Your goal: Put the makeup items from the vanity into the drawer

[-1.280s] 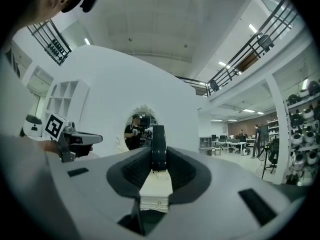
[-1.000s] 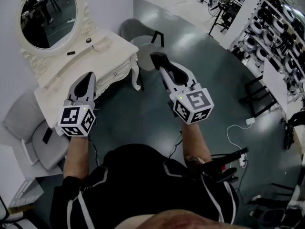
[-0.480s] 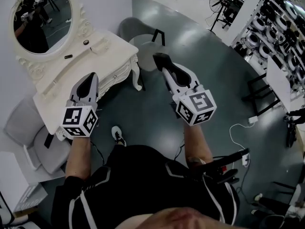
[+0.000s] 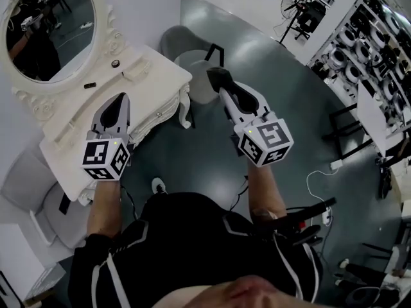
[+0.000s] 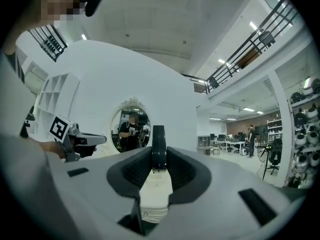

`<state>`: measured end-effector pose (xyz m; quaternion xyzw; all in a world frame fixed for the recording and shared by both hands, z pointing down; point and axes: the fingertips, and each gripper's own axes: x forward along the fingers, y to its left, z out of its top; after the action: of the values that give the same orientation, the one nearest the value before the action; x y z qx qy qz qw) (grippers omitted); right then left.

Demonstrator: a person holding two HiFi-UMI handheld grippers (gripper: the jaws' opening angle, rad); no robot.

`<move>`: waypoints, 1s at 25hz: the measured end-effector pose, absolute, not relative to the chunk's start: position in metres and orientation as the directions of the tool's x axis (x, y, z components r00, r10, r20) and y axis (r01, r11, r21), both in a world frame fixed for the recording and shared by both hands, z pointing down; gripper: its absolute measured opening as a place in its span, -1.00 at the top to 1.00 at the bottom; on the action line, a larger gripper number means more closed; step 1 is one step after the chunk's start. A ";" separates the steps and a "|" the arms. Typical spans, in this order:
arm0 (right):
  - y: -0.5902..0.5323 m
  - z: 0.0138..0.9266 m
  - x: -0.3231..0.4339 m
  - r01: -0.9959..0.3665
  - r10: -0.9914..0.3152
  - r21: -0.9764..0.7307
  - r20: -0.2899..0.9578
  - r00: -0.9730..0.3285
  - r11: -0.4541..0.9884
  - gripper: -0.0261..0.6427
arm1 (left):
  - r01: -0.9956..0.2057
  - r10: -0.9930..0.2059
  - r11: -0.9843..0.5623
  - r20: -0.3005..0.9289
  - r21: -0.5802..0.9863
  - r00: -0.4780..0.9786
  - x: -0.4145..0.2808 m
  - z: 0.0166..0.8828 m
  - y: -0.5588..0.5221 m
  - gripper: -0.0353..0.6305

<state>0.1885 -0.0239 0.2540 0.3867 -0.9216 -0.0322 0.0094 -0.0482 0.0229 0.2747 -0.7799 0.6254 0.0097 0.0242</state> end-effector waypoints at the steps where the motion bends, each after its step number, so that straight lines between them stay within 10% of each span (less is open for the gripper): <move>1: -0.031 0.253 0.181 -0.712 -0.713 0.068 -0.006 -0.701 0.699 0.64 | -0.976 -0.975 -0.215 -0.048 -0.026 0.216 -0.057 0.273 0.016 0.88; 25: -0.177 0.266 0.003 -0.675 -0.679 0.070 0.053 -0.732 0.734 0.64 | -0.979 -0.979 -0.205 -0.010 -0.003 0.205 -0.214 0.296 -0.109 0.88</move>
<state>0.0029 -0.1766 0.2665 0.3638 -0.9304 -0.0231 0.0377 -0.2140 -0.1093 0.2961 -0.7763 0.6303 0.0031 0.0044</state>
